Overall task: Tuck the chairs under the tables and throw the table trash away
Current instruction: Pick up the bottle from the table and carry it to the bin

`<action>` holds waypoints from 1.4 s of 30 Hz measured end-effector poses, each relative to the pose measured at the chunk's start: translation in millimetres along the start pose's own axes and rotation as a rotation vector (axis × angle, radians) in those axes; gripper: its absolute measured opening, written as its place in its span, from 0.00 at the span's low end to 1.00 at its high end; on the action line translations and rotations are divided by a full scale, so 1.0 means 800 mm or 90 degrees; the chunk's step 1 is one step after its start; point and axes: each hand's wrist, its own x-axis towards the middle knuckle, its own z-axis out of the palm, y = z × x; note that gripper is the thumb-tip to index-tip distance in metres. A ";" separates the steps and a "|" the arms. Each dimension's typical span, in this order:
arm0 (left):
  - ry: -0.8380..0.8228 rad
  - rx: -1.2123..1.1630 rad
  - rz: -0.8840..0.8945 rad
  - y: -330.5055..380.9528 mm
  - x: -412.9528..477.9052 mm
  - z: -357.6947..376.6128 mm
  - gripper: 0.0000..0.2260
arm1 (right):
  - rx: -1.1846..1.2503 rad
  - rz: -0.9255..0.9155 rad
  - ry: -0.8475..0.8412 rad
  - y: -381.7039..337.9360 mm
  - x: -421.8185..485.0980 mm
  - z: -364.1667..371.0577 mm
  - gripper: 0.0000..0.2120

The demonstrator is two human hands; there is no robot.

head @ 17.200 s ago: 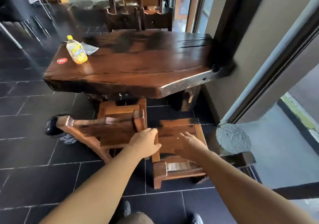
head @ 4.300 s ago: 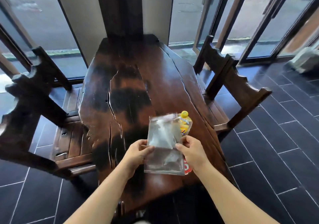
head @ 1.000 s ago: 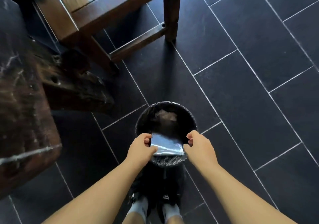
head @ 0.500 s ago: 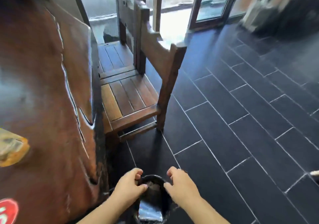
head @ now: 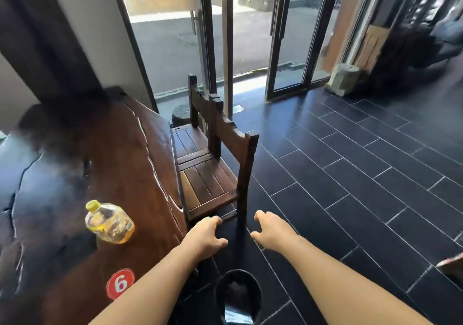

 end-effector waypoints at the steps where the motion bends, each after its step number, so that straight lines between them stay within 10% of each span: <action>1: 0.001 0.011 -0.003 0.000 -0.008 -0.001 0.28 | -0.006 -0.003 -0.002 -0.002 -0.008 0.002 0.22; 17: 0.052 0.076 -0.077 -0.086 -0.072 -0.020 0.26 | -0.183 -0.185 -0.036 -0.083 -0.008 0.044 0.27; 30: 0.159 -0.034 -0.283 -0.273 -0.170 -0.085 0.30 | -0.103 -0.299 -0.082 -0.282 0.061 0.103 0.26; 42: 0.203 -0.219 -0.190 -0.425 -0.098 -0.139 0.32 | 0.170 -0.182 -0.011 -0.405 0.139 0.154 0.34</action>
